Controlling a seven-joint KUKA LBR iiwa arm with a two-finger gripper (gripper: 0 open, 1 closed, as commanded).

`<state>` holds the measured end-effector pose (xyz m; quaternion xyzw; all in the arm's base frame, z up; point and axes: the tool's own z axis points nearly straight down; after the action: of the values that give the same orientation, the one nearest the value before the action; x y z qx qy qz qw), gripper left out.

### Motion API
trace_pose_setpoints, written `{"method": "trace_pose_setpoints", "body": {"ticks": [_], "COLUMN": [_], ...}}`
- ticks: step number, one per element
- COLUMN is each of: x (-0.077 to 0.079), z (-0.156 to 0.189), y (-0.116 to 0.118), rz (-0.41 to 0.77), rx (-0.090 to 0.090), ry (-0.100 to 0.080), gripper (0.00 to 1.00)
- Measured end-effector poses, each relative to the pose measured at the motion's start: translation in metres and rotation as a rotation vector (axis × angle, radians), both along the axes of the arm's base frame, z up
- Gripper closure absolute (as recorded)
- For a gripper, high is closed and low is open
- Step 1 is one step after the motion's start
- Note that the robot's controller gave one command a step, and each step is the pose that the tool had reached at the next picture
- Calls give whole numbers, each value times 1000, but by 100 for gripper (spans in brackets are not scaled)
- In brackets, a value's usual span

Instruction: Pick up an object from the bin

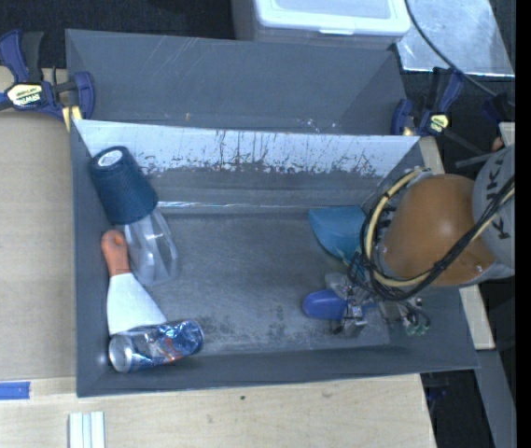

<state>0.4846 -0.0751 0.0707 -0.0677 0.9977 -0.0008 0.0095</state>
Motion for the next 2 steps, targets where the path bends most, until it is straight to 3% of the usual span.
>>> {"method": "trace_pose_setpoints", "body": {"ticks": [2], "x": [-1], "z": [5], "y": [0], "rz": [0], "rx": [1], "ry": [2], "gripper": [100]}}
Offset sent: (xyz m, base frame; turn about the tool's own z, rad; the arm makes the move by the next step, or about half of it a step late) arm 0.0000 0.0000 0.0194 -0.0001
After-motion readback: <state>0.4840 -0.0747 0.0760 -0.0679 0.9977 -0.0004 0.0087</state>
